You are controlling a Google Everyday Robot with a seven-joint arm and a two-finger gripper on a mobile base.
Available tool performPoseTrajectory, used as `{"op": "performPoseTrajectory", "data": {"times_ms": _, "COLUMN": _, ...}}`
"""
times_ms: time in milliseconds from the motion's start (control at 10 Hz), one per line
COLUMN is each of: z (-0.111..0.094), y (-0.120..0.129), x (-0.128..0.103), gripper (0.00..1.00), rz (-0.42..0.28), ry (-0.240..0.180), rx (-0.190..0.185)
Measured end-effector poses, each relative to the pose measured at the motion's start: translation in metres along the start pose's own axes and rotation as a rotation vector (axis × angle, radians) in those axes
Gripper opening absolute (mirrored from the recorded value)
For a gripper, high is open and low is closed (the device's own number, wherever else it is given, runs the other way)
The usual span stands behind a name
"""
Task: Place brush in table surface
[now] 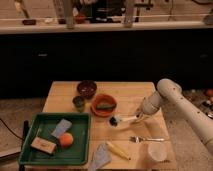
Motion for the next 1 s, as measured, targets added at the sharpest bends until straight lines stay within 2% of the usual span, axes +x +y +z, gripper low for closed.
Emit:
{"op": "performPoseTrajectory", "data": {"times_ms": 100, "z": -0.0002, "y": 0.0005, "x": 0.0001, "gripper": 0.22, "rz": 0.000, "ry": -0.020, "rx": -0.005}}
{"op": "performPoseTrajectory", "data": {"times_ms": 200, "z": -0.0012, "y": 0.0008, "x": -0.0003, "gripper": 0.33, "rz": -0.001, "ry": -0.035, "rx": -0.009}}
{"op": "performPoseTrajectory", "data": {"times_ms": 600, "z": -0.0007, "y": 0.0024, "x": -0.0024, "gripper": 0.74, "rz": -0.007, "ry": -0.055, "rx": -0.028}}
{"op": "performPoseTrajectory", "data": {"times_ms": 700, "z": 0.0003, "y": 0.0022, "x": -0.0033, "gripper": 0.79, "rz": -0.008, "ry": -0.057, "rx": -0.032}}
{"op": "performPoseTrajectory", "data": {"times_ms": 1000, "z": 0.0022, "y": 0.0018, "x": -0.0056, "gripper": 0.80, "rz": -0.013, "ry": -0.058, "rx": -0.041}}
